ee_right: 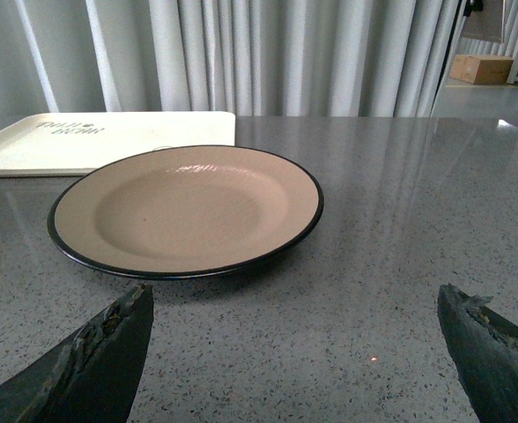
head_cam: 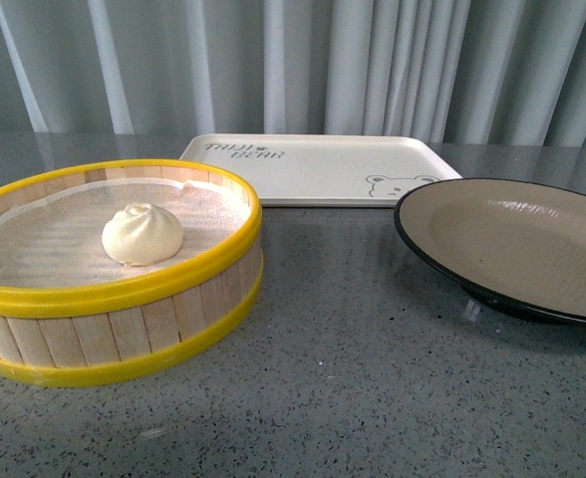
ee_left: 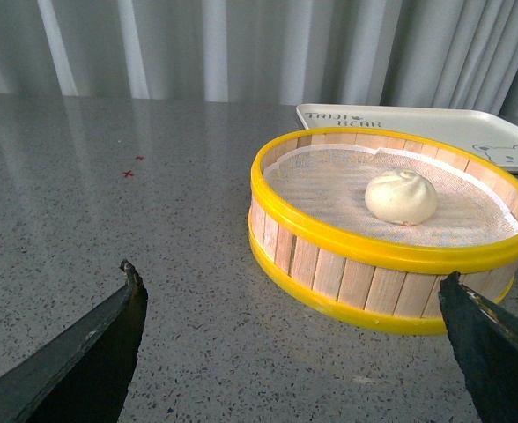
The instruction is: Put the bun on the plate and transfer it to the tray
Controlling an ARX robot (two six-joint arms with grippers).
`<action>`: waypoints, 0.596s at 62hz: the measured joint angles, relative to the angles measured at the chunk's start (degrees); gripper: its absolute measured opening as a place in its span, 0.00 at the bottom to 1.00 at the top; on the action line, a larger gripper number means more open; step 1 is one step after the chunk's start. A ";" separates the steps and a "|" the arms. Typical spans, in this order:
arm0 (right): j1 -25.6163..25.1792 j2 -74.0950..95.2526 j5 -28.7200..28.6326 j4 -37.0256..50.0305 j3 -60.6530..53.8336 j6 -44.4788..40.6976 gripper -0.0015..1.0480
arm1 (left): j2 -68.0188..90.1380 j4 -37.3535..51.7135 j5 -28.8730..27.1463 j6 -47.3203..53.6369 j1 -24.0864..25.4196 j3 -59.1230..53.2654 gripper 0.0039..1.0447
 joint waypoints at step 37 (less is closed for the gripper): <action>0.00 0.00 0.00 0.00 0.00 0.00 0.92 | 0.00 0.00 0.00 0.00 0.00 0.00 0.94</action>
